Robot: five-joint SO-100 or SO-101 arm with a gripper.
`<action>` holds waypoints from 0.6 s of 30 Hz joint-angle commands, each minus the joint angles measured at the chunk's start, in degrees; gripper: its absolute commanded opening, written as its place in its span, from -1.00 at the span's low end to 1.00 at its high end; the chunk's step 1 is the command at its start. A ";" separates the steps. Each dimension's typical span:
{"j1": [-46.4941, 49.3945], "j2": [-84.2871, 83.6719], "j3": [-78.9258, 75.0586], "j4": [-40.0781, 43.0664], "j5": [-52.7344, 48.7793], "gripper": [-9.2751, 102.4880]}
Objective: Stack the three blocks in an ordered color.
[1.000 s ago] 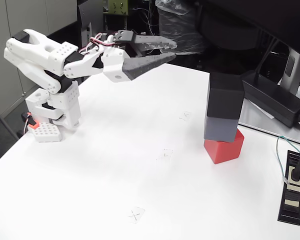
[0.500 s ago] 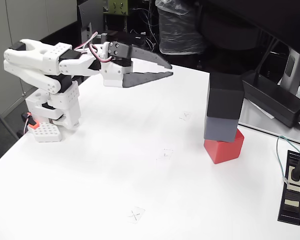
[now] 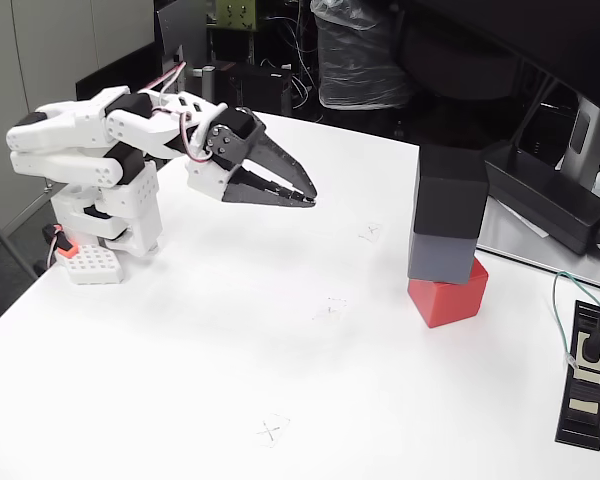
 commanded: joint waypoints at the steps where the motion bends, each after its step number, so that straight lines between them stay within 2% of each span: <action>1: -2.46 0.62 -0.53 4.75 2.99 -0.85; 6: -5.19 0.70 -0.53 10.63 5.01 -0.85; 18: -3.16 4.13 -0.70 15.73 7.47 -0.85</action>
